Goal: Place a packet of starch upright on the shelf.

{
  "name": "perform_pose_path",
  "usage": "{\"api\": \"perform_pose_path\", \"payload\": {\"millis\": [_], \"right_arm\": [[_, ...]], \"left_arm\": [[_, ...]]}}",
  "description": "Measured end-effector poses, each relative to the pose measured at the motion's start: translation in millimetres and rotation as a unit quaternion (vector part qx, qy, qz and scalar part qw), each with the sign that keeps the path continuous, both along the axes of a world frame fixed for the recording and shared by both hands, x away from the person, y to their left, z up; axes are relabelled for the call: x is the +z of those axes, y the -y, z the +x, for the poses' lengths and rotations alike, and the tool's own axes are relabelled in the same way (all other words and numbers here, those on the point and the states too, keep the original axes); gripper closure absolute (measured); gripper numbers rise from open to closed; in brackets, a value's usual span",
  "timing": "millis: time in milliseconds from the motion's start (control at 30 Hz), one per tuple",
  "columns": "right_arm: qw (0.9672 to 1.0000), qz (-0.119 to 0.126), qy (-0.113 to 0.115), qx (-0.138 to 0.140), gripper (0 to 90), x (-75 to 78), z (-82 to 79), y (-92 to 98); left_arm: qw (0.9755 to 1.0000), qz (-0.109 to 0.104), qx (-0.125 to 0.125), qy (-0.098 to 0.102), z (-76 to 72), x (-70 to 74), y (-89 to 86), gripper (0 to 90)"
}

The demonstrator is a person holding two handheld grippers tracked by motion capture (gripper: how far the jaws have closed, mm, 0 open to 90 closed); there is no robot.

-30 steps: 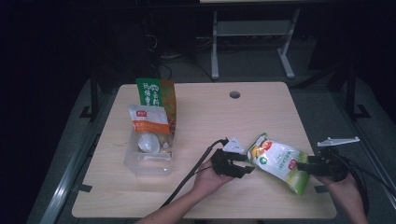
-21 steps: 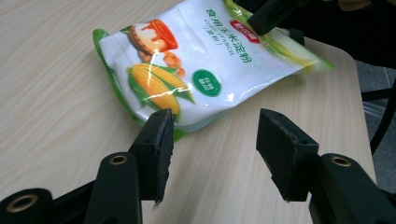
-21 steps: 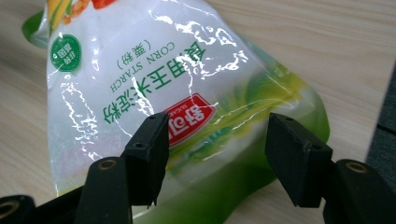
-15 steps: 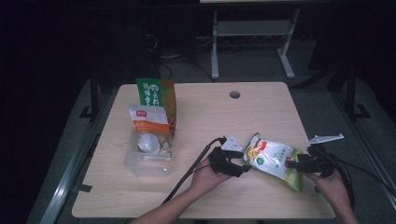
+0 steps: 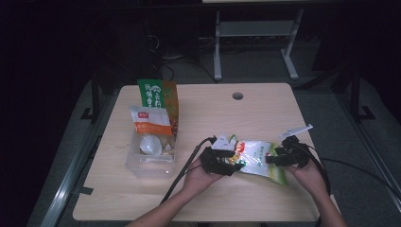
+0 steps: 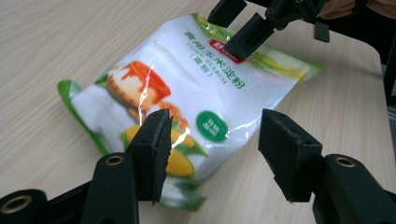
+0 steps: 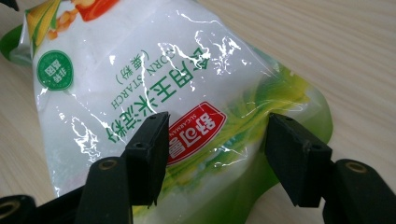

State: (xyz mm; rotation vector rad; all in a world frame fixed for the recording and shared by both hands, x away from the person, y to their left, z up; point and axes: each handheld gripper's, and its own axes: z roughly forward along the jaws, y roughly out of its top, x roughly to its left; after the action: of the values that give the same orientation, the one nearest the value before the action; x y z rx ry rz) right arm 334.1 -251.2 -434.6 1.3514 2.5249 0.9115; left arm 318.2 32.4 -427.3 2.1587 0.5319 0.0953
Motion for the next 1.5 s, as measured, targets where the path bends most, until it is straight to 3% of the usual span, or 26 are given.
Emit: {"api": "perform_pose_path", "payload": {"millis": [167,267,333,500,767,900,1167,1367,1500], "right_arm": [[0.9998,-0.002,0.003,0.020,38.0,1.6,7.5,-17.4],[0.9995,0.005,0.009,0.029,35.9,7.0,6.4,-18.4],[0.9991,0.019,0.011,0.037,36.3,12.2,1.8,-16.7],[0.9978,0.026,0.011,0.060,36.7,18.1,-16.8,-16.2],[0.9947,0.018,0.007,0.101,30.8,8.3,-35.7,-26.5],[0.9921,-0.004,0.016,0.124,26.8,4.4,-40.8,-31.9],[0.9846,-0.085,0.034,0.149,30.9,-0.7,-40.7,-43.8],[0.9849,-0.108,0.043,0.129,31.0,-2.5,-34.3,-41.2],[0.9880,-0.117,0.050,0.087,33.6,-3.4,-25.7,-31.8]], "left_arm": [[0.9999,0.004,0.011,-0.003,3.5,-1.7,-7.4,45.6],[0.9999,0.007,0.013,-0.006,5.4,-4.3,-9.2,46.0],[0.9999,0.007,0.014,-0.006,5.4,-4.5,-9.4,46.7],[0.9998,0.010,0.015,0.000,5.5,-4.5,-8.9,47.1],[0.9998,0.010,0.019,0.002,6.2,-4.4,-8.2,46.9],[0.9998,0.010,0.019,0.000,6.6,-4.1,-8.3,47.1],[0.9998,0.009,0.018,-0.001,6.3,-3.9,-7.8,46.1],[0.9998,0.008,0.018,-0.001,4.8,-3.3,-7.7,45.5],[0.9998,0.008,0.018,-0.002,4.8,-3.4,-7.8,45.3]]}}
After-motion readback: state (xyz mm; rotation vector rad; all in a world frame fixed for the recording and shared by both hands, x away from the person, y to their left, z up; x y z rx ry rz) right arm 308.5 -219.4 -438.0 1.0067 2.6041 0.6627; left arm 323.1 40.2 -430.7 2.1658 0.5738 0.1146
